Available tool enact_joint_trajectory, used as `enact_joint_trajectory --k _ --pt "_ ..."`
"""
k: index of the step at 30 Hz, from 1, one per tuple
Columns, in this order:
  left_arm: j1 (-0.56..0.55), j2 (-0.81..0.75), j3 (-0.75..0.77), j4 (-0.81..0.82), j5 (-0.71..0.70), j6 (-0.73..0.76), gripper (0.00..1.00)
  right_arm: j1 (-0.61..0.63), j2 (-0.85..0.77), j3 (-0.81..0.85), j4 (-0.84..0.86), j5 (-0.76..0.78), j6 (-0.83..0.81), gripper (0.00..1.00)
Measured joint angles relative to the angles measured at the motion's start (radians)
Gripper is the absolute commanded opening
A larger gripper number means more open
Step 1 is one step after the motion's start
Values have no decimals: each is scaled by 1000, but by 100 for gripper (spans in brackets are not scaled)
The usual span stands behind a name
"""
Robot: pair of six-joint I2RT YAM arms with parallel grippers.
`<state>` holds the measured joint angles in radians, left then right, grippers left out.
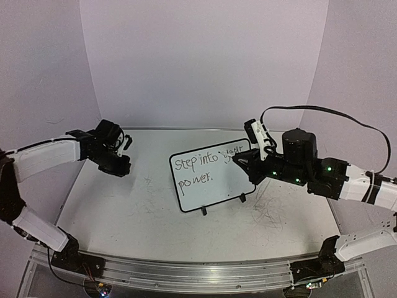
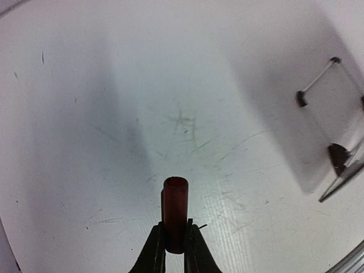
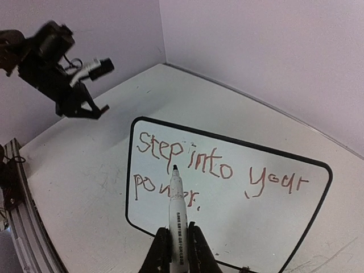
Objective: Write a sentence on the whiteboard
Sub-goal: Insert the whiteboard marker without the cap into the pen cap.
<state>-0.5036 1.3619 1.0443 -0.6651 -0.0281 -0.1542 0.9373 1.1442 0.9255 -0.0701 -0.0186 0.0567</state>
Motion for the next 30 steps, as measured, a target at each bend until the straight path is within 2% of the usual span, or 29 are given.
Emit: enact_joint_trajectory --k 5,11,14,18,20,24,30 --pt "-230 -244 14 2 -20 3 0 -21 74 96 -106 -148 -58 0" --pt "-283 -384 16 -6 -18 25 0 -40 178 242 -243 -281 -108 0" --pt "-359 -355 34 -21 -10 48 0 -41 231 294 -311 -358 -121 0" --pt "-541 -208 95 -18 -51 116 0 -41 302 374 -409 -431 -137 0" --pt "-595 -140 108 -16 -64 162 0 -40 328 401 -437 -449 -144 0" --pt "-612 -74 108 -26 -103 246 0 -40 338 408 -490 -488 -161 0" --pt "-623 -63 108 -25 -144 311 0 -40 340 408 -517 -539 -164 0"
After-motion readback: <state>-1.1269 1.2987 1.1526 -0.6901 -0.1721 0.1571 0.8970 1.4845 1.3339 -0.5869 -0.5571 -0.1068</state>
